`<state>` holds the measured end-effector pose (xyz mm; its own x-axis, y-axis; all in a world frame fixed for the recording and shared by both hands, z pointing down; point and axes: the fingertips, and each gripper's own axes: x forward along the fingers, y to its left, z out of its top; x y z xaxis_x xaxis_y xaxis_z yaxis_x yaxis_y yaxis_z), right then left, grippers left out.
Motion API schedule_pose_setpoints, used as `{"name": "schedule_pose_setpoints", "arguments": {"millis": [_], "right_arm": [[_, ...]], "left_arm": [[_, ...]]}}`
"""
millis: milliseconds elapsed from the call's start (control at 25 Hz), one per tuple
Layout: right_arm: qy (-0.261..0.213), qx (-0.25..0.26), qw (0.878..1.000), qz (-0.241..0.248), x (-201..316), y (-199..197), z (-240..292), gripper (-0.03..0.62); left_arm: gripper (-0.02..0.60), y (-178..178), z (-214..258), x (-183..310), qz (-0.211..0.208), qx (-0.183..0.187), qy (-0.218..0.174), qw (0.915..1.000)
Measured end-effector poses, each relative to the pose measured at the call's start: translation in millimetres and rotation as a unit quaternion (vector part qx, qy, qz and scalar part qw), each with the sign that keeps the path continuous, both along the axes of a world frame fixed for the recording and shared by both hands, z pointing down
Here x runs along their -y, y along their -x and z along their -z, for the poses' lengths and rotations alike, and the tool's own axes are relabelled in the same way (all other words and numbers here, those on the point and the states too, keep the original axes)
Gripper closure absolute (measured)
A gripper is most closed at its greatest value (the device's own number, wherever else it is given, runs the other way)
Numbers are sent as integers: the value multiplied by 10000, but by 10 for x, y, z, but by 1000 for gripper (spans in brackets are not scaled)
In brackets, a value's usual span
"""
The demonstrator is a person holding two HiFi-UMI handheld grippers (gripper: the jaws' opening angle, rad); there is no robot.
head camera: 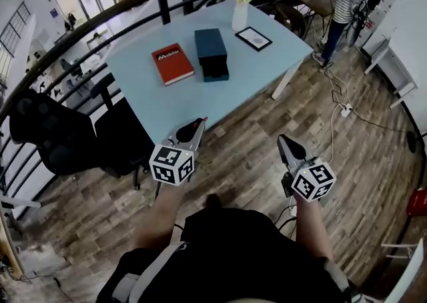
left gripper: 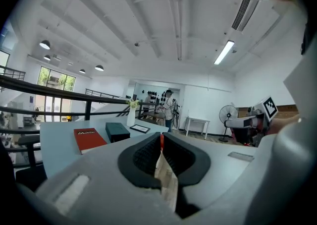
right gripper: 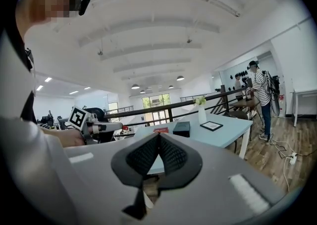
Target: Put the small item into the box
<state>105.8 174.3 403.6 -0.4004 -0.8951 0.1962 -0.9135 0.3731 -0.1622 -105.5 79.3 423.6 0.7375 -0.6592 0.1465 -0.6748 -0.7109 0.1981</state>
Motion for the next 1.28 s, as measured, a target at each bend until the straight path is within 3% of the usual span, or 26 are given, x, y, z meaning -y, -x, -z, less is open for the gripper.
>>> {"name": "schedule_pose_setpoints", "arguments": {"millis": [400, 800, 1280], "right_arm": [[183, 16, 9994, 276, 669, 354, -89, 592], [338, 273, 9983, 379, 1453, 88, -297, 592], [402, 518, 9923, 1049, 3193, -350, -483, 592]], "left_arm": [[565, 210, -50, 620, 93, -59, 131, 9999], [565, 39, -224, 1305, 282, 72, 286, 9992], [565, -387, -373, 2718, 915, 260, 548, 9940]]}}
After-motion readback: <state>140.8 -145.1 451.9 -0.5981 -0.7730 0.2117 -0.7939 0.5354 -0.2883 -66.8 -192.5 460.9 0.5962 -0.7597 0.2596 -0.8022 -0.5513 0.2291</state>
